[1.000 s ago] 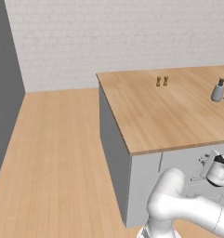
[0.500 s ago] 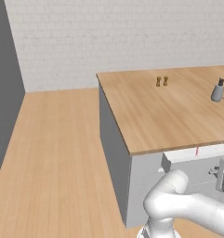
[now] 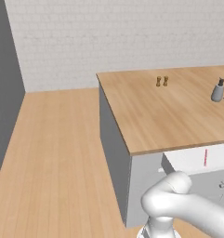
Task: Take a straw from the drawer in front and place it inside the glass cup on the dining counter.
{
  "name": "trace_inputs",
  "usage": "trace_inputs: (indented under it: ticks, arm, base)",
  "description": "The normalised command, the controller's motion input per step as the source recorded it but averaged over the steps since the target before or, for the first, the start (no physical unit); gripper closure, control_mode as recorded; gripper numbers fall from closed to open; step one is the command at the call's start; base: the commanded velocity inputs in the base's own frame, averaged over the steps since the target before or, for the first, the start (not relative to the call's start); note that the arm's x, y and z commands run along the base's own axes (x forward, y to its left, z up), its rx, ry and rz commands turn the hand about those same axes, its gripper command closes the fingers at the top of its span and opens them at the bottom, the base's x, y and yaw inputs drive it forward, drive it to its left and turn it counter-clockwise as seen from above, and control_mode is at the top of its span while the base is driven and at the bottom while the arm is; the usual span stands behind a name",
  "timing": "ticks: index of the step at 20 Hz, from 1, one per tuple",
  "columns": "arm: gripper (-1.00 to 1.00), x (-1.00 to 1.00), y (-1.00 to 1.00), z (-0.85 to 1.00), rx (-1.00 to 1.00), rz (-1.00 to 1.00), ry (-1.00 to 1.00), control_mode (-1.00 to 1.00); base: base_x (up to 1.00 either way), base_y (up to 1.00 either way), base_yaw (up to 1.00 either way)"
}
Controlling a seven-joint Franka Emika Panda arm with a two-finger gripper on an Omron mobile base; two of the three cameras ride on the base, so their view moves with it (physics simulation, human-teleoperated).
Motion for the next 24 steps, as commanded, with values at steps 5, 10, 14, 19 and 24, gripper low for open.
trace_inputs:
  ticks: [5,10,14,19,24]
  arm:
    - [-1.00,-1.00,-0.10,-0.17,-0.01,0.15,0.12,-1.00]
    - [-1.00,-1.00,0.00,0.58,-0.01,0.03,0.21,-1.00]
    - [-1.00,-1.00,0.00,1.00,-0.11,0.04,0.35,-1.00]
    - [-1.00,-0.87,0.20,1.00,-0.32,0.09,0.32,-1.00]
    - [-1.00,-0.15,0.52,1.00,-0.36,0.09,0.35,-1.00]
  base:
    - [0.00,0.00,0.00]
    - [0.00,0.00,0.00]
    - [0.00,0.00,0.00]
    - [0.00,0.00,0.00]
    - [0.00,0.00,0.00]
